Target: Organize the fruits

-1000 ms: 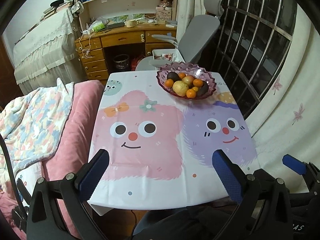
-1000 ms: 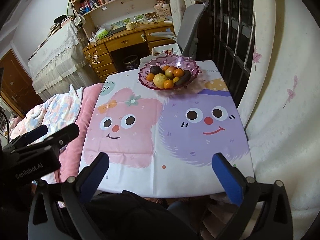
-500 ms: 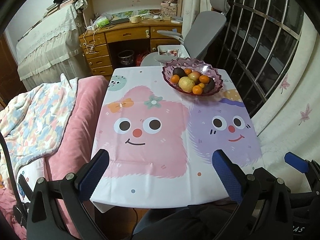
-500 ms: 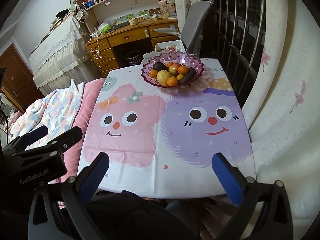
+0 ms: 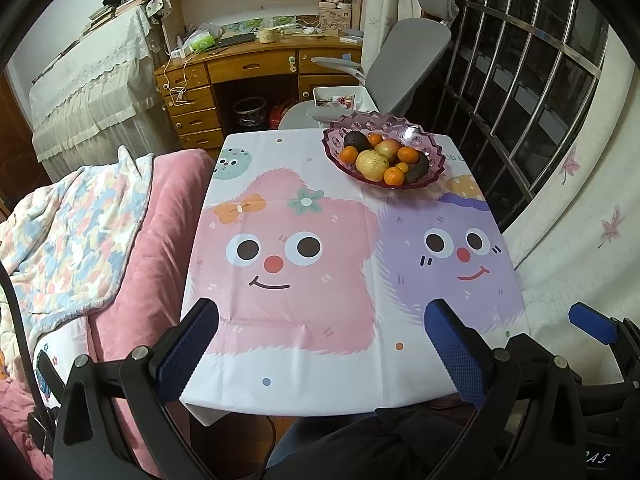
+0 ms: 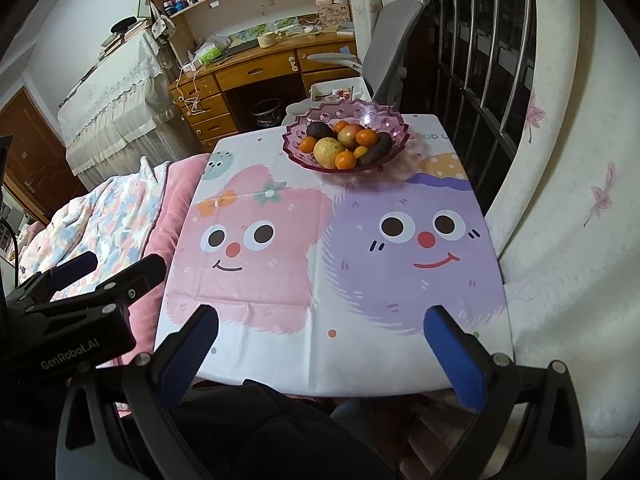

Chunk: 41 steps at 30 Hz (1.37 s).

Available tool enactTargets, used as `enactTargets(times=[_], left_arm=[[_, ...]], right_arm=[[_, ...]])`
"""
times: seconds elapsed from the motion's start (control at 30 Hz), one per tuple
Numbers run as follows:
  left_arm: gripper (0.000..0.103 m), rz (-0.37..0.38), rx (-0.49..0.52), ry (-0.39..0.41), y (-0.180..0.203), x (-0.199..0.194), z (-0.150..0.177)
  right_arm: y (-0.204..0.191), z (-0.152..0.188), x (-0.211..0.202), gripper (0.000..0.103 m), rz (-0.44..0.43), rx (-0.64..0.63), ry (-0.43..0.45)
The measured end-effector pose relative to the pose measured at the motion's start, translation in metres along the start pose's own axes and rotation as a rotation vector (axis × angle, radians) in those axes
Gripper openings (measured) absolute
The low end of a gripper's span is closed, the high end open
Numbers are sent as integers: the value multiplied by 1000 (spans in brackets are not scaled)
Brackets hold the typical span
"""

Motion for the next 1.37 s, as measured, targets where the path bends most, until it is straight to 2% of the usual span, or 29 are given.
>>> enactTargets(times=[1.37], left_arm=[[102, 5, -1, -9, 0, 2, 0]], right_arm=[[3, 5, 1, 103, 5, 3, -9]])
Point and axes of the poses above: each gripper's, at about its wrist camera, not at the fingertips, and x roughly the way its jaws point, y to its right, z to its underside, the point moved 9 cm from there along x, roughly the way its jaws point, and after that the axes turned 13 degrees about -x, right-handed, at the moved point
